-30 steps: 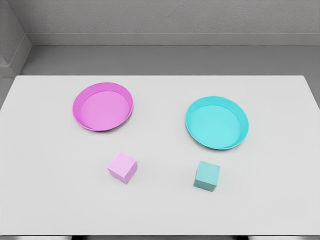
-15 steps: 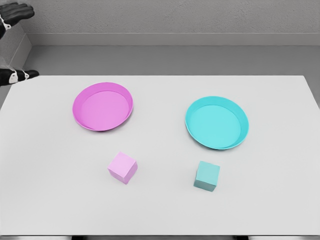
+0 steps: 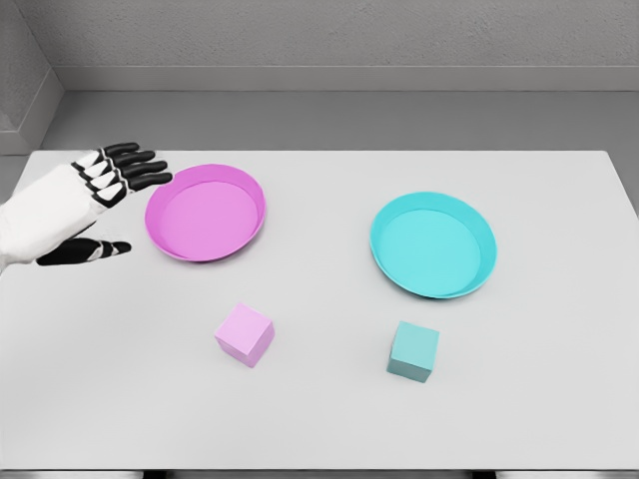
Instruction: Place the blocks in the corresponding plates according to their colors
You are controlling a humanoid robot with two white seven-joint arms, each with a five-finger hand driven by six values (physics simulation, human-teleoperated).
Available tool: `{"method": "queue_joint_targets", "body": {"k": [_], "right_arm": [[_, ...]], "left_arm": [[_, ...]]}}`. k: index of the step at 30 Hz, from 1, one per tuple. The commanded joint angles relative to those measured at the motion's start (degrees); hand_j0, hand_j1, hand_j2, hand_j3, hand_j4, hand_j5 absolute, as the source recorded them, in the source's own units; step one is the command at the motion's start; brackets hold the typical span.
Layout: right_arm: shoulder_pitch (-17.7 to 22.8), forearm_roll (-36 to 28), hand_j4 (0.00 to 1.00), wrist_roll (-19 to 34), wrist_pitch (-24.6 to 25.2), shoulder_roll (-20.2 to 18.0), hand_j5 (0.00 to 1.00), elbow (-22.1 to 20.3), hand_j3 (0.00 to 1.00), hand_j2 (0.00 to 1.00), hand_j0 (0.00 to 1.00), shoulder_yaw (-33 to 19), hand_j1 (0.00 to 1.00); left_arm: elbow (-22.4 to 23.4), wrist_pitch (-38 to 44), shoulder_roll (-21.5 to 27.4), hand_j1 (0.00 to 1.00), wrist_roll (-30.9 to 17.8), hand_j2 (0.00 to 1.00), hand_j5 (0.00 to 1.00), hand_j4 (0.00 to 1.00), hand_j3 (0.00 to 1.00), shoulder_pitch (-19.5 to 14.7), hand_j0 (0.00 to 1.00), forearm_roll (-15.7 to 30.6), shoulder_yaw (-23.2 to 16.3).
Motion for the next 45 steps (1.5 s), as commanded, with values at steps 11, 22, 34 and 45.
{"method": "queue_joint_targets", "body": {"k": [11, 22, 34, 45], "right_arm": [[-24.77, 0.52, 1.00, 0.98, -41.17, -3.15, 1.00, -6.18, 1.00, 1.00, 1.00, 35.40, 1.00], [-38.31, 0.60, 1.00, 34.22, -41.17, 7.93, 1.00, -24.63, 1.00, 1.00, 1.00, 35.14, 1.00], [-29.43, -8.62, 1.00, 27.89, -41.17, -4.02, 1.00, -71.92, 1.00, 1.00, 1.00, 52.36, 1.00], [-23.81, -19.52, 1.00, 28.33, -41.17, -6.48, 1.00, -74.47, 1.00, 1.00, 1.00, 53.77, 1.00]], "left_arm": [[-0.01, -0.06, 1.14, 1.00, -4.58, 1.00, 1.00, 1.00, 1.00, -0.53, 1.00, -16.66, -5.32], [-0.10, -0.06, 6.42, 1.00, -4.94, 1.00, 1.00, 1.00, 1.00, -0.44, 1.00, -13.41, -9.80], [-0.10, -0.06, 6.33, 1.00, -4.94, 1.00, 1.00, 1.00, 1.00, 0.88, 1.00, -11.92, -9.89], [-0.10, -0.06, 6.24, 1.00, -4.94, 1.00, 1.00, 1.00, 1.00, 0.88, 1.00, -11.83, -9.89]]}}
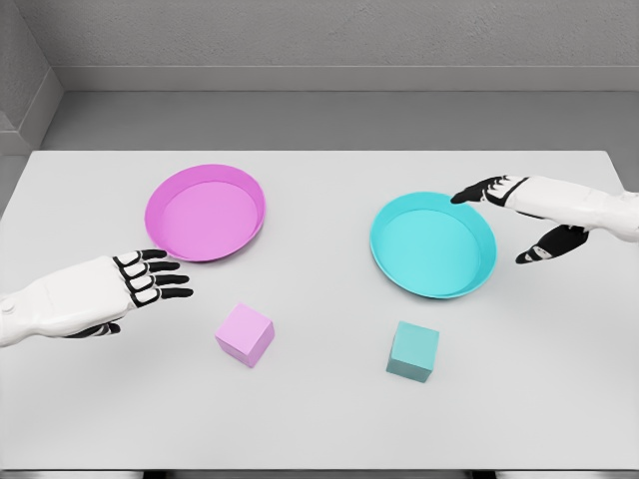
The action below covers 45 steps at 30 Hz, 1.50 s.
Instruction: Place the blocks in the corresponding plates according to their colors
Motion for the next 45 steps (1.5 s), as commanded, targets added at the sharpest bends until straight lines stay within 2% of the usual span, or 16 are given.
{"method": "queue_joint_targets", "body": {"k": [1, 10, 14, 17, 22, 26, 30, 36, 41, 45], "right_arm": [[0.00, -1.12, 1.00, -0.01, 0.10, -0.31, 1.00, -0.23, 1.00, 1.00, 1.00, 0.07, 1.00], [-0.18, -0.86, 1.00, -0.27, 0.10, -0.13, 1.00, -0.05, 1.00, 1.00, 1.00, 0.59, 1.00], [0.00, -0.86, 1.00, 0.08, 0.10, -0.05, 1.00, -0.40, 1.00, 1.00, 1.00, 1.12, 1.00], [0.18, -0.77, 1.00, 0.34, 0.10, 0.39, 1.00, -1.46, 1.00, 1.00, 1.00, 3.41, 1.00], [2.99, -0.51, 1.00, 0.43, 0.10, 0.83, 1.00, -3.04, 1.00, 1.00, 1.00, 3.41, 1.00], [2.90, 1.08, 1.00, 0.43, 0.10, 3.12, 1.00, -4.80, 1.00, 1.00, 1.00, 4.11, 1.00], [3.43, 2.39, 1.00, 0.43, 0.10, 3.91, 1.00, -6.20, 1.00, 1.00, 1.00, 4.64, 1.00], [3.43, 9.16, 1.00, 0.43, 0.10, 6.37, 1.00, -7.79, 1.00, 1.00, 1.00, 7.19, 1.00], [3.69, 11.36, 1.00, 0.34, 0.10, 6.55, 1.00, -7.79, 1.00, 1.00, 1.00, 8.15, 1.00], [4.22, 12.76, 1.00, 0.34, 0.10, 6.63, 1.00, -7.70, 1.00, 1.00, 1.00, 8.15, 1.00]], "left_arm": [[-0.01, -0.03, 0.05, 1.00, 0.03, 1.00, 1.00, 1.00, 1.00, 0.00, 1.00, 0.38, 0.02], [-0.01, -0.03, -0.12, 1.00, 0.03, 1.00, 1.00, 1.00, 1.00, 0.00, 1.00, 0.38, 0.02], [-0.01, -0.03, -3.46, 1.00, -0.32, 1.00, 1.00, 1.00, 1.00, 0.00, 1.00, -0.84, -0.16], [-0.01, -0.03, -6.45, 1.00, -0.24, 1.00, 1.00, 1.00, 1.00, 0.00, 1.00, -1.99, -0.94], [-0.01, -0.03, -11.63, 1.00, -0.41, 1.00, 1.00, 1.00, 1.00, -0.61, 1.00, -3.40, -2.62], [-0.01, -0.03, -13.30, 1.00, -0.41, 1.00, 1.00, 1.00, 1.00, -0.61, 1.00, -3.66, -4.55], [-0.01, -0.03, -14.18, 1.00, -0.32, 1.00, 1.00, 1.00, 1.00, -0.61, 1.00, -3.83, -4.73], [-0.01, -0.03, -14.89, 1.00, 0.03, 1.00, 1.00, 1.00, 1.00, -0.61, 1.00, -8.41, -4.73], [-0.01, -0.03, -14.97, 1.00, 0.03, 1.00, 1.00, 1.00, 1.00, -1.67, 1.00, -10.25, -4.64], [-0.01, -0.03, -17.79, 1.00, 0.12, 1.00, 1.00, 1.00, 1.00, -1.58, 1.00, -11.92, -4.64]]}}
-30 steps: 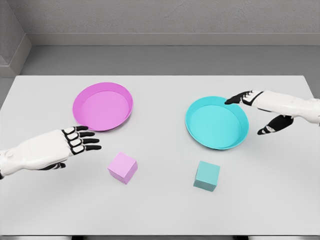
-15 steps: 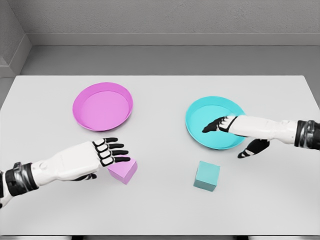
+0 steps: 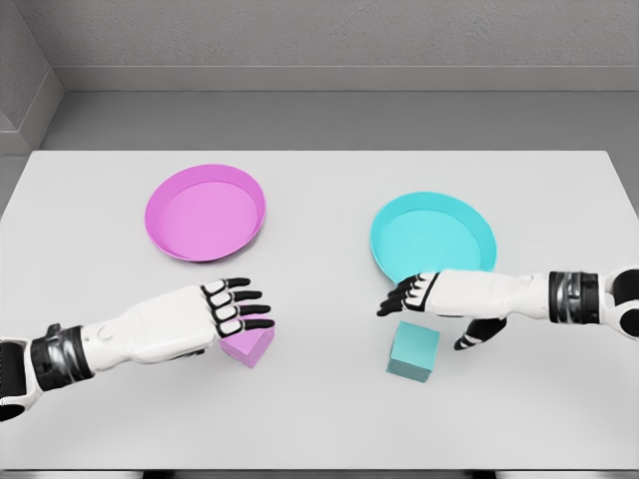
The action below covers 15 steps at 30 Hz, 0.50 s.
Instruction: Place the blocks in the corresponding plates according to their colors
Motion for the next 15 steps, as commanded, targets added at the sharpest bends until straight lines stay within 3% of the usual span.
{"method": "queue_joint_targets", "body": {"k": [1, 9, 12, 15], "right_arm": [[0.00, 0.95, 1.00, -0.03, 0.09, 0.42, 1.00, -0.03, 1.00, 1.00, 1.00, 0.12, 1.00], [0.00, 2.80, 1.00, -0.03, 0.09, 2.36, 1.00, 0.06, 1.00, 1.00, 1.00, 2.58, 1.00], [0.00, 2.89, 1.00, 0.06, 0.09, 2.36, 1.00, 0.06, 1.00, 1.00, 1.00, 2.85, 1.00], [0.00, 3.85, 1.00, -0.03, 0.09, 2.27, 1.00, 0.23, 1.00, 1.00, 1.00, 2.94, 1.00]], "left_arm": [[-0.02, -0.04, -1.34, 1.00, 0.10, 1.00, 1.00, 1.00, 1.00, 0.00, 1.00, -0.68, -0.06], [-0.02, -0.04, -2.92, 1.00, -0.16, 1.00, 1.00, 1.00, 1.00, 0.53, 1.00, 0.90, -1.29], [-0.02, -0.04, 2.96, 1.00, -0.16, 1.00, 1.00, 1.00, 1.00, -0.61, 1.00, 5.12, -1.03], [-0.02, -0.04, 7.18, 1.00, -0.25, 1.00, 1.00, 1.00, 1.00, -0.79, 1.00, 6.53, -1.03]]}}
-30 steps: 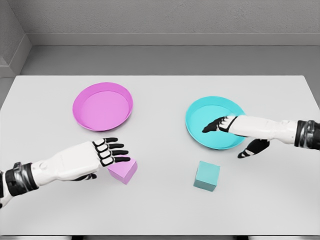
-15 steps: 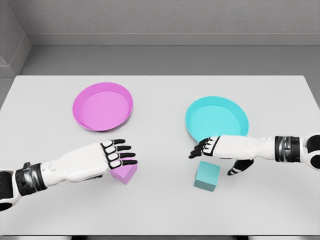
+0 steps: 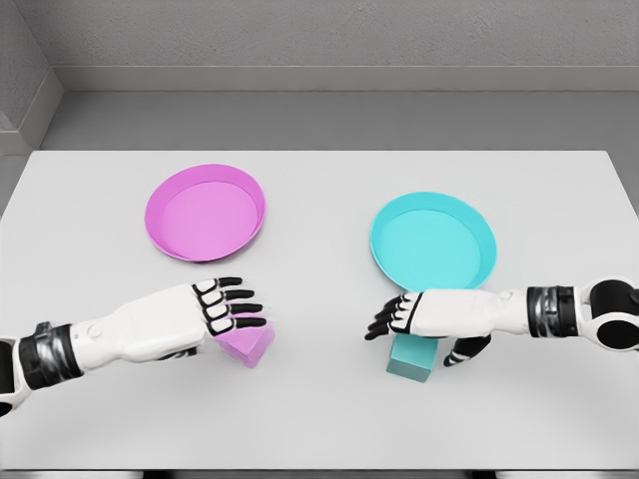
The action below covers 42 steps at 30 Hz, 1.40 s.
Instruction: Place the blocks in the corresponding plates according to their colors
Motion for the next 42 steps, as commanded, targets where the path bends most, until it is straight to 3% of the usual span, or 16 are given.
{"method": "queue_joint_targets", "body": {"k": [1, 5, 8, 13, 24, 42], "right_arm": [[0.00, 0.25, 1.00, -0.04, 0.09, -0.07, 1.00, 0.10, 1.00, 1.00, 1.00, 0.11, 1.00], [0.00, 0.42, 1.00, -0.04, 0.09, 0.02, 1.00, 0.19, 1.00, 1.00, 1.00, 0.12, 1.00], [0.26, 0.51, 1.00, -0.04, 0.09, 0.11, 1.00, 0.27, 1.00, 1.00, 1.00, 0.20, 1.00], [0.44, 1.57, 1.00, -0.04, 0.09, 0.55, 1.00, 0.63, 1.00, 1.00, 1.00, 0.20, 1.00], [0.35, 3.15, 0.98, 0.22, 0.09, 0.81, 0.98, 0.54, 0.98, 0.98, 0.98, 0.55, 0.98], [-0.35, 6.66, 0.97, 1.63, 0.09, 1.69, 0.97, -0.34, 0.97, 0.97, 0.97, 0.55, 0.97]], "left_arm": [[-0.02, -0.04, 3.50, 1.00, -0.12, 1.00, 1.00, 1.00, 1.00, 0.00, 1.00, 2.52, 0.03], [-0.02, -0.04, 5.70, 1.00, -0.82, 1.00, 1.00, 1.00, 1.00, -0.44, 1.00, 3.84, 0.03], [-0.11, -0.04, 5.52, 1.00, -5.83, 1.00, 1.00, 1.00, 1.00, -2.64, 1.00, 3.75, 0.03], [-0.11, -0.04, 5.26, 1.00, -7.42, 1.00, 1.00, 1.00, 1.00, -4.92, 1.00, 3.57, 0.03], [-0.02, -0.04, -0.89, 1.00, -7.06, 1.00, 1.00, 1.00, 1.00, -4.92, 1.00, 3.14, -0.67], [-0.02, -0.04, -4.67, 1.00, -7.06, 1.00, 1.00, 1.00, 1.00, -5.19, 1.00, 1.73, -3.13]]}}
